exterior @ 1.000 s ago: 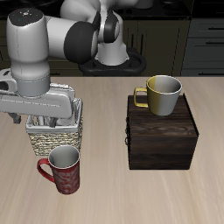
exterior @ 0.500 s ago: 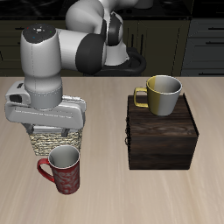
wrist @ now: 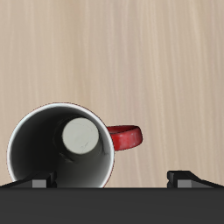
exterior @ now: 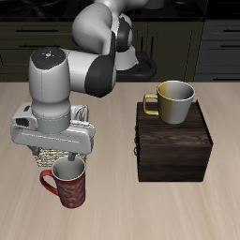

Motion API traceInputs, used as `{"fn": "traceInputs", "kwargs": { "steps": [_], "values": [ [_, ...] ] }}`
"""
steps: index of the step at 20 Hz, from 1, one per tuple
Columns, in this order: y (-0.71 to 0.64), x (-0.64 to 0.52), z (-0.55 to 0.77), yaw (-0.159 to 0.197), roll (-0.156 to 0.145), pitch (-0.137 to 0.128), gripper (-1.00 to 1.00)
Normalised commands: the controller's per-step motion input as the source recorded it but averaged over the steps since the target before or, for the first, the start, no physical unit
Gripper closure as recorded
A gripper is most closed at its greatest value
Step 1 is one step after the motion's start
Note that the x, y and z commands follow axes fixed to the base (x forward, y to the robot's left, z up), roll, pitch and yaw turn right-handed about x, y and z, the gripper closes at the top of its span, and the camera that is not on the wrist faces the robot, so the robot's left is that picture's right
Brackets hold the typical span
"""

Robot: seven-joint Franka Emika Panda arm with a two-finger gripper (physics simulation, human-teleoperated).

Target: Place the red mug in the basket

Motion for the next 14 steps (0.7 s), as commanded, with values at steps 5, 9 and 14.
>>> {"fn": "traceInputs", "kwargs": {
  "steps": [5,9,14],
  "values": [
    [0.08,-0.03,-0.41,-0.015,-0.002,0.038,-1.00],
    [0.02,-0.01,-0.42,0.007,0.015,0.054,-1.00],
    [-0.05,-0.03,-0.17,0.003,-0.009,0.009,1.00]
  ]
}}
